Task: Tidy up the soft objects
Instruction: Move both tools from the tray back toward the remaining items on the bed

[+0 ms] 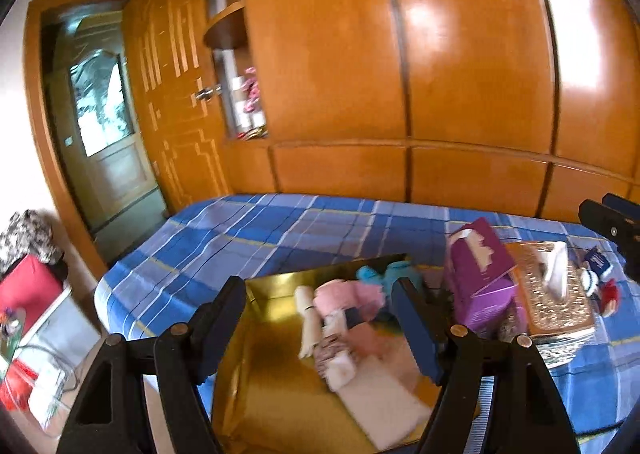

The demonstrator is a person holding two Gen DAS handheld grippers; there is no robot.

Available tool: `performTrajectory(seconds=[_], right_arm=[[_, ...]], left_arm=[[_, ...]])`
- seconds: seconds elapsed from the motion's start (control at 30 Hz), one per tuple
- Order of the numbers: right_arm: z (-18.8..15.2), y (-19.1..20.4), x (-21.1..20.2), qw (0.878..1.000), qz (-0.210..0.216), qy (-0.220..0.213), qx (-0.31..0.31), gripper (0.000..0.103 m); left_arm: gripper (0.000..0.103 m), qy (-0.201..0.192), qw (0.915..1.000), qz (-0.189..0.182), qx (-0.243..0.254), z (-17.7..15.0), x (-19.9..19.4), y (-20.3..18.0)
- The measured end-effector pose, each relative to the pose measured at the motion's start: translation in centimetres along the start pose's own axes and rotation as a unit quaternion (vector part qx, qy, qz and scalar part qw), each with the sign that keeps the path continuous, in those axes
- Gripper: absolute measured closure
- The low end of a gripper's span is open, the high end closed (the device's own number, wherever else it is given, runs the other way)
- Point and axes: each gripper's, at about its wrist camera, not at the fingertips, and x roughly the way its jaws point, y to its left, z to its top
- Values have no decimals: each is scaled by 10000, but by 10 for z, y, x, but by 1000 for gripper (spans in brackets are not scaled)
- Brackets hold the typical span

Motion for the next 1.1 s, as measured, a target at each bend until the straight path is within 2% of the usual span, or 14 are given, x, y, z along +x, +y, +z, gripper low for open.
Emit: performTrajectory(seconds=[0.33, 0.53, 0.67, 0.77, 0.87, 1.1], right_arm=[[-2, -70, -14, 9966, -621, -99, 532, 58], [-10, -105, -21, 9925, -968, -68, 737, 58], [-18, -131, -22, 9890, -1180, 21, 892, 58], [-32, -157, -15, 9844, -1369, 237, 1079, 58], [-57, -188, 0, 9761, -1635, 663, 1267, 57], [-133, -265, 18, 9415, -2155, 1660, 1989, 57]], left_arm=[[27, -303, 9968, -498, 539, 23, -12, -57], [26, -492, 9913, -868, 860, 36, -21, -97], [26, -602, 9847, -1180, 1132, 44, -26, -129], [25, -642, 9784, -1429, 1347, 49, -29, -155], [25, -647, 9710, -1685, 1571, 54, -30, -180], [24, -394, 9530, -2278, 1957, 60, -22, -242]])
